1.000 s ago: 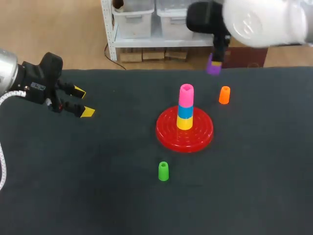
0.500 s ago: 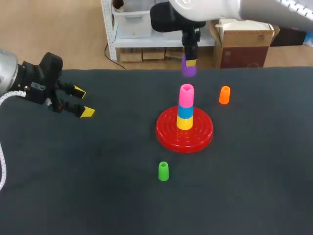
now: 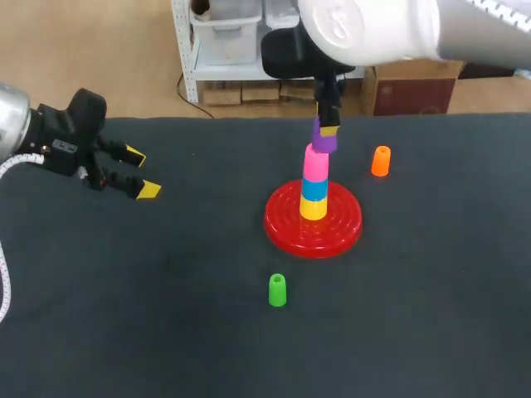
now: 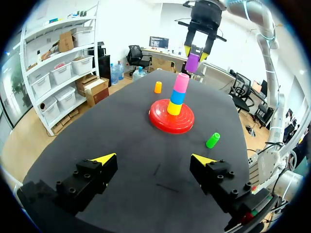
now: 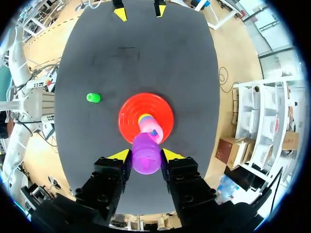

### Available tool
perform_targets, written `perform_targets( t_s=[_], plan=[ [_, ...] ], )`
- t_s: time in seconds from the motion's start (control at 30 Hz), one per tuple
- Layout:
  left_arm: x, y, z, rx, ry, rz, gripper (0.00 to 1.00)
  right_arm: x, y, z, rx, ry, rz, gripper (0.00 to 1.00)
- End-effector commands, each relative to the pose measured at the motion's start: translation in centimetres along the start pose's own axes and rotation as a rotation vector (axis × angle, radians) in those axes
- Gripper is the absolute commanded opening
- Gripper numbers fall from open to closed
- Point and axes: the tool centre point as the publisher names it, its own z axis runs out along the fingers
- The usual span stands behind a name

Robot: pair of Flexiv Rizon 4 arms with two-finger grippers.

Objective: Pick up and stack the cylinders on the red base in this order: pink,purple,orange,green

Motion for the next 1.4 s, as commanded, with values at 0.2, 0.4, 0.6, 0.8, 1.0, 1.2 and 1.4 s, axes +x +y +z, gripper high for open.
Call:
perform_targets(
  t_s=[0.2, 0.4, 0.6, 0.8, 1.0, 1.2, 1.4],
  plan=[
    [0.1, 0.0, 0.0, 0.000, -0.002, 0.001, 1.00, -0.2, -0.8, 1.7, -0.026, -0.015, -0.011, 0.00],
    [0.1, 0.0, 0.0, 0.000, -0.002, 0.001, 1.00, -0.6, -1.5, 1.7, -0.054, -0.022, -0.037, 0.00],
    [0.1, 0.0, 0.0, 0.000, -0.002, 0.001, 1.00, -0.9, -2.3, 1.8, -0.054, -0.003, -0.053, 0.00],
    [0.1, 0.0, 0.0, 0.000, -0.002, 0.001, 1.00, -1.4, -2.6, 2.2, -0.060, 0.018, -0.077, 0.00],
    [0.1, 0.0, 0.0, 0.000, -0.002, 0.001, 1.00, -1.7, -2.1, 3.1, -0.071, 0.039, -0.081, 0.00],
    [0.1, 0.0, 0.0, 0.000, -0.002, 0.001, 1.00, -1.3, -0.7, 4.1, -0.079, 0.045, -0.055, 0.00],
    [0.1, 0.0, 0.0, 0.000, -0.002, 0.001, 1.00, -1.3, -0.2, 4.5, -0.067, 0.052, -0.019, 0.00]
  ],
)
